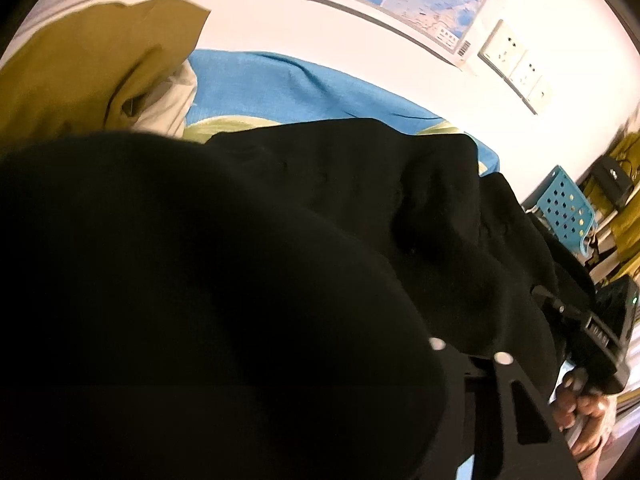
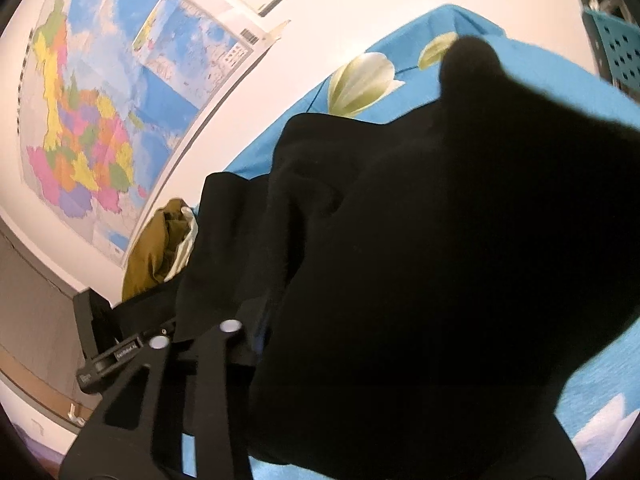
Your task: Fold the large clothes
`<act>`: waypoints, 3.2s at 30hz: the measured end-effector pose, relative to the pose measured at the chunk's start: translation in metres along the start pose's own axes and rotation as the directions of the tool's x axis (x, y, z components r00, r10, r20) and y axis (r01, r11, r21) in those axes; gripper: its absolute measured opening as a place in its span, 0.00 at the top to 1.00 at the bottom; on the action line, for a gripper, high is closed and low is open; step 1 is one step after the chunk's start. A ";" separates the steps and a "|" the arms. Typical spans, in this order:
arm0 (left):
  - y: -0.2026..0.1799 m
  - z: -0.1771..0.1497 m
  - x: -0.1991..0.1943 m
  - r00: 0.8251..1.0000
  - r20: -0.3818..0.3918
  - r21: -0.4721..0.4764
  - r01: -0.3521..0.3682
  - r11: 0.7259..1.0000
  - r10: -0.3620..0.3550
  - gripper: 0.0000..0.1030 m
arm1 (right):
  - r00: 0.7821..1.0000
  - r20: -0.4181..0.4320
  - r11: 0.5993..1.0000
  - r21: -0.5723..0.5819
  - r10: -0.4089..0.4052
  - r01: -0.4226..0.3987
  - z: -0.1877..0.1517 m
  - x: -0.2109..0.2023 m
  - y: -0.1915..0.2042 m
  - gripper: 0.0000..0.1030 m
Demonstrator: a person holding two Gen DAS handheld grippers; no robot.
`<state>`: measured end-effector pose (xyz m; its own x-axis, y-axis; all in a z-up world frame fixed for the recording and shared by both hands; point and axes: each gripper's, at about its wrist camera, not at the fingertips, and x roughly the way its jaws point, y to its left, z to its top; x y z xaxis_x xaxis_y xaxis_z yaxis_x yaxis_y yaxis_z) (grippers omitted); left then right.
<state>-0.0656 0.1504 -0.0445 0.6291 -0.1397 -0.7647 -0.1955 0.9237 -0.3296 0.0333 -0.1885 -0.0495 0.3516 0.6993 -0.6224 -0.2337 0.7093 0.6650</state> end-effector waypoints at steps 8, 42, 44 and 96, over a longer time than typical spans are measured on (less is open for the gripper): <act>0.002 -0.012 -0.044 0.997 0.020 0.014 0.079 0.997 -0.079 0.53 | 0.998 -0.023 0.998 -0.036 0.055 -0.056 -0.010 -0.036 0.013 0.66; -0.018 0.020 -0.128 0.976 0.179 0.165 0.097 0.981 -0.126 0.60 | 0.981 0.093 0.956 -0.257 0.168 -0.139 0.020 -0.073 0.099 0.77; -0.018 0.023 -0.137 0.972 0.197 0.178 0.094 0.980 -0.129 0.60 | 0.978 0.098 0.949 -0.276 0.183 -0.150 0.025 -0.075 0.110 0.77; 0.312 0.204 -0.269 0.679 0.429 -0.314 -0.507 0.803 0.596 0.59 | 0.871 -0.214 0.648 -0.596 0.442 -0.475 0.022 0.253 0.444 0.76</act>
<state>-0.1419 0.5493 0.1712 0.6331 0.6087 -0.4781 -0.7119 0.7004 -0.0510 0.0380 0.3014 0.0973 0.0087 0.9417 -0.3365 -0.8584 0.1796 0.4806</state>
